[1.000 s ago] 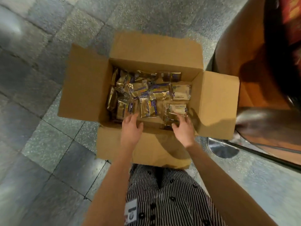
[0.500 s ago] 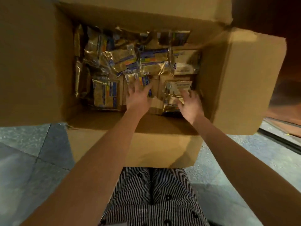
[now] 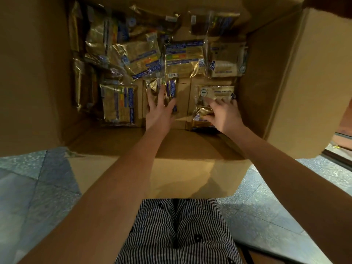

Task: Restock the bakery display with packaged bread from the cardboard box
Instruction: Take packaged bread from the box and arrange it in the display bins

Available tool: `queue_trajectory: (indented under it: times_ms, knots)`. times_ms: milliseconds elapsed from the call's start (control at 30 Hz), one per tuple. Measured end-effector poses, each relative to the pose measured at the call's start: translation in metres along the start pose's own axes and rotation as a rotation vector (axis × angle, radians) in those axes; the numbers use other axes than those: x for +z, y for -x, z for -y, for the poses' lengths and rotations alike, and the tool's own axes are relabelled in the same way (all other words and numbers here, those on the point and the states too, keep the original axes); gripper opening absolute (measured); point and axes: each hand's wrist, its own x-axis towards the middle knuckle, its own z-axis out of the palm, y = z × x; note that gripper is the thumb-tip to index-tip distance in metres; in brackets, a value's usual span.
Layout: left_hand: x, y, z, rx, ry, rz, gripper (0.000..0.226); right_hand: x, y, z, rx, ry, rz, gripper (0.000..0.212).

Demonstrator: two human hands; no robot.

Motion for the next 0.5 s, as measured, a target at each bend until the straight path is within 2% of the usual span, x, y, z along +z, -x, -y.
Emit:
queue_trajectory:
  times_ms: [67,133,233,333,500]
  knots:
    - [-0.001,0.003,0.006,-0.009,0.052,-0.006,0.066,-0.003,0.011,0.003,-0.034,-0.136,0.013,0.056]
    - [-0.002,0.003,0.012,-0.014,0.026,0.046,0.085,-0.006,0.023,0.009,-0.056,-0.247,-0.027,0.055]
    - [0.000,-0.003,0.013,0.048,-0.057,0.079,0.098,-0.005,0.035,0.017,-0.007,-0.239,-0.126,0.058]
    - [0.007,-0.012,0.007,0.053,-0.109,0.055,0.094,0.002,0.037,0.022,0.029,-0.225,-0.189,0.059]
    - [0.008,-0.011,0.003,0.044,-0.094,0.021,0.070,0.006,0.030,0.023,0.059,-0.202,-0.208,0.060]
